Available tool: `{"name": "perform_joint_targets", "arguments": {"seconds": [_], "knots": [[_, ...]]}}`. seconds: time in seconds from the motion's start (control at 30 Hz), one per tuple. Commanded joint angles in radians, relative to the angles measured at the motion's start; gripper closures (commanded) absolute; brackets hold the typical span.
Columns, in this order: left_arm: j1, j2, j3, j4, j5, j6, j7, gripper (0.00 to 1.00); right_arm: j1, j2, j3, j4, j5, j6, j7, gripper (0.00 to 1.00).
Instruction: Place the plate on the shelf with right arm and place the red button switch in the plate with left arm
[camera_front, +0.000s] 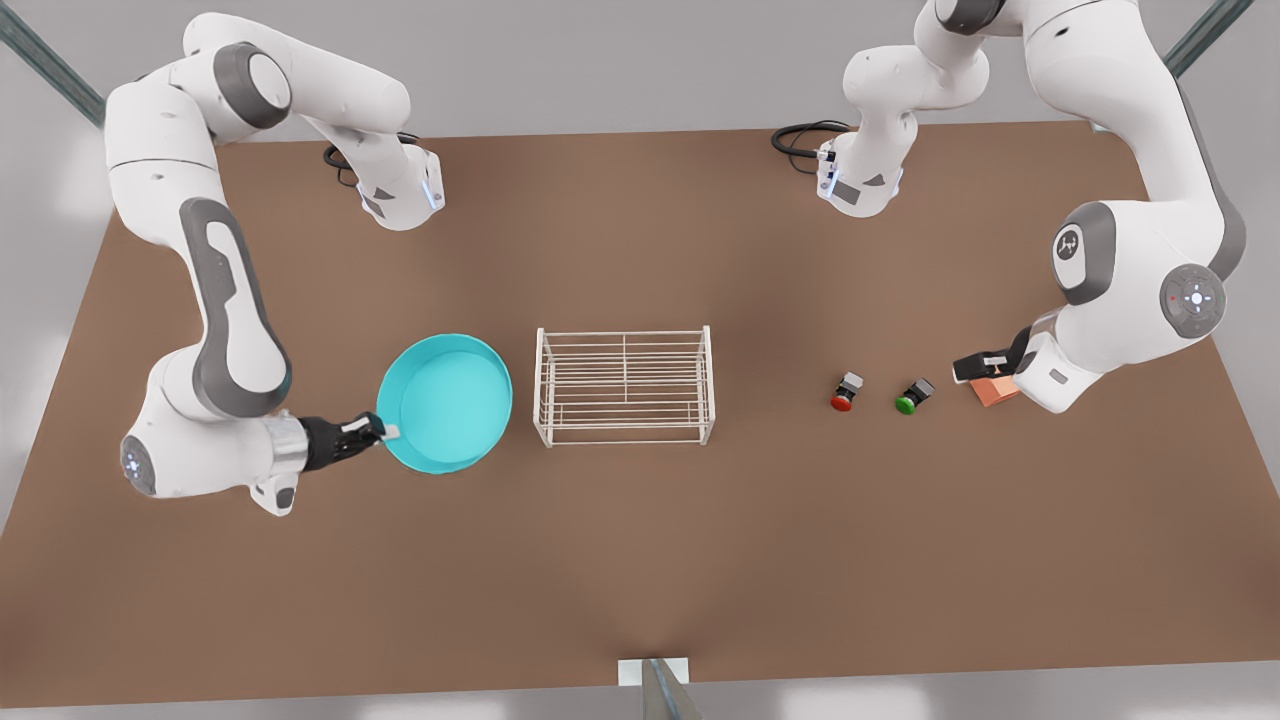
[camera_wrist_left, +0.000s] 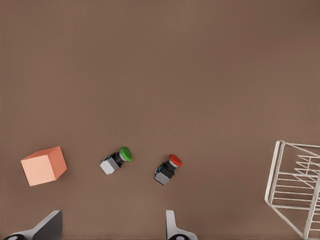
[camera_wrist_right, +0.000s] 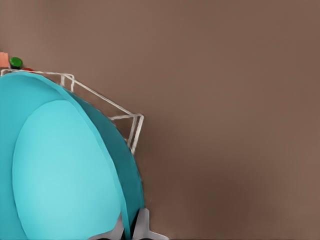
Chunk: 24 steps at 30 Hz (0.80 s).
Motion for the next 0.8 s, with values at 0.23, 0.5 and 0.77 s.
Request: {"name": "perform_joint_targets", "arguments": {"seconds": [0.23,0.5,0.77], "knots": [[-0.001,0.0,-0.002,0.013,0.007,-0.01,0.001,0.0,0.26,-0.02,0.035,-0.006,0.03,0.025,0.315,0.8],[-0.001,-0.004,-0.002,-0.005,0.003,-0.02,0.001,0.0,0.369,0.03,0.027,-0.008,0.026,0.251,0.405,0.8],[-0.001,-0.003,0.0,0.003,0.003,-0.018,-0.001,0.0,0.409,0.076,-0.004,-0.012,0.014,0.332,0.401,0.8]]}}
